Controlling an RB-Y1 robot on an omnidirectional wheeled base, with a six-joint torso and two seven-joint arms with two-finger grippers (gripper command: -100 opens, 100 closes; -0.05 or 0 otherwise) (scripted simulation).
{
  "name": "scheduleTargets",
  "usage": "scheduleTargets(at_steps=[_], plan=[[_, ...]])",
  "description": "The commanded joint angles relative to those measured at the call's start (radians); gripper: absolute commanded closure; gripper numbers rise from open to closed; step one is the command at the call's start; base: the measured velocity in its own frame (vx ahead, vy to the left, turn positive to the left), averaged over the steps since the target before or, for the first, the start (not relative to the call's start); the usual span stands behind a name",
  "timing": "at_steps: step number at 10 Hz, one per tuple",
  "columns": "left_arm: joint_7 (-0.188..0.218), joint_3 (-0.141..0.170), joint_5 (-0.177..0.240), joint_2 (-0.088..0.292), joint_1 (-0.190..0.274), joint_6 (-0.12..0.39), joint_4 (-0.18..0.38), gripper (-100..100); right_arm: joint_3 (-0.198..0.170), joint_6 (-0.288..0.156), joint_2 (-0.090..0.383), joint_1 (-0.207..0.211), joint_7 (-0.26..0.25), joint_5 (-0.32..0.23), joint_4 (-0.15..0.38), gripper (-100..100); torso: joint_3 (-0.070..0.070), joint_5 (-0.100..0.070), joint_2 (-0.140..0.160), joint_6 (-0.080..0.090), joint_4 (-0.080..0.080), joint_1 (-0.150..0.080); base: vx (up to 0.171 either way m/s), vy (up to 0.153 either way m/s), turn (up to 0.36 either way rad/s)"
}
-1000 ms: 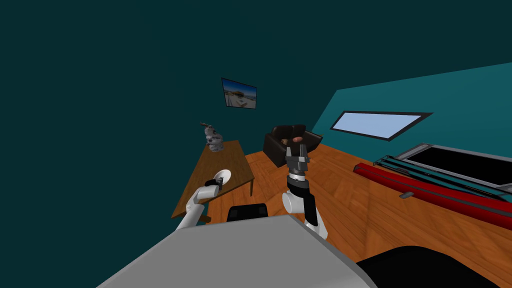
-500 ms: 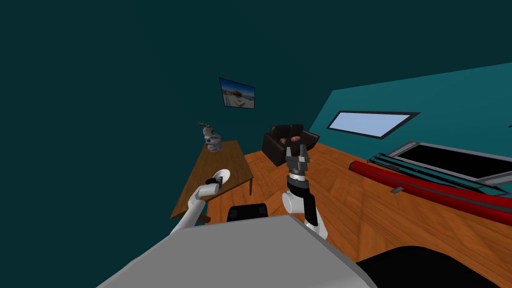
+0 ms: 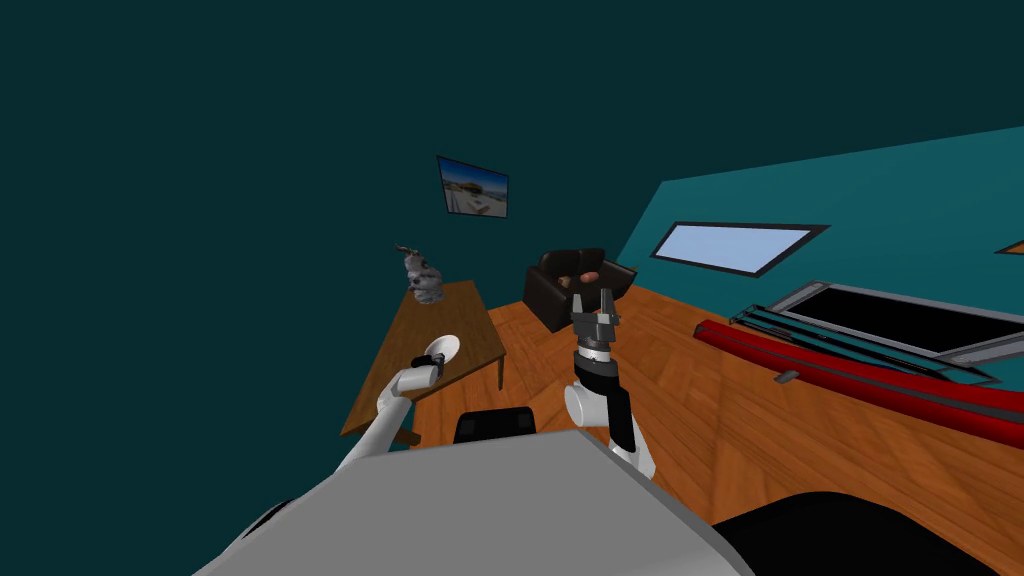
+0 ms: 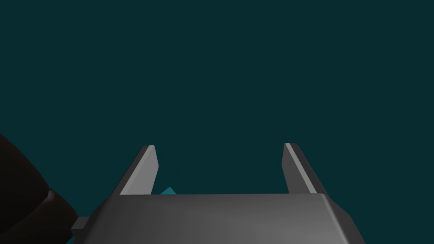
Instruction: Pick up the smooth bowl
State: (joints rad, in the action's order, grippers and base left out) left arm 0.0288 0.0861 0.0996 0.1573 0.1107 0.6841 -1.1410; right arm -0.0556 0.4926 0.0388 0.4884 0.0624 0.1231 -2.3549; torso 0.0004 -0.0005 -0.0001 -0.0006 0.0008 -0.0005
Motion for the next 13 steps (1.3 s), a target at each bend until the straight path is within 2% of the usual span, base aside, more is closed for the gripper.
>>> scheduleTargets(at_steps=[1, 3, 4, 5, 13], plan=[[0.0, 0.0, 0.0, 0.0, 0.0, 0.0, 0.0, 100, 0.0, 0.0, 0.0, 0.0, 0.0, 0.0, 0.0, 0, 0.0, 0.0, 0.0, 0.0, 0.0, 0.0, 0.0, 0.0, 0.0], [0.0, 0.001, 0.0, 0.0, 0.001, 0.0, 0.0, 100, 0.0, 0.0, 0.0, 0.0, 0.0, 0.0, 0.0, 0, 0.0, 0.0, 0.001, 0.0, 0.0, 0.0, 0.0, 0.0, 0.0], [0.001, 0.001, 0.0, 0.0, 0.0, 0.001, 0.0, 0, 0.0, 0.0, 0.0, 0.0, 0.0, 0.0, 0.0, 0, 0.0, 0.0, 0.001, 0.0, 0.0, 0.0, 0.0, 0.0, 0.0], [-0.001, -0.006, -0.002, -0.005, -0.021, 0.015, -0.038, 100, 0.0, 0.0, 0.0, 0.0, 0.0, 0.0, 0.0, 0, 0.001, 0.0, 0.001, 0.0, 0.0, 0.0, 0.016, 0.002, 0.048], [-0.011, -0.044, -0.019, -0.034, -0.147, 0.108, -0.26, 100, 0.0, 0.0, 0.0, 0.0, 0.0, 0.0, 0.0, 0, 0.001, -0.001, 0.001, 0.0, 0.001, 0.0, 0.03, 0.006, 0.047]])
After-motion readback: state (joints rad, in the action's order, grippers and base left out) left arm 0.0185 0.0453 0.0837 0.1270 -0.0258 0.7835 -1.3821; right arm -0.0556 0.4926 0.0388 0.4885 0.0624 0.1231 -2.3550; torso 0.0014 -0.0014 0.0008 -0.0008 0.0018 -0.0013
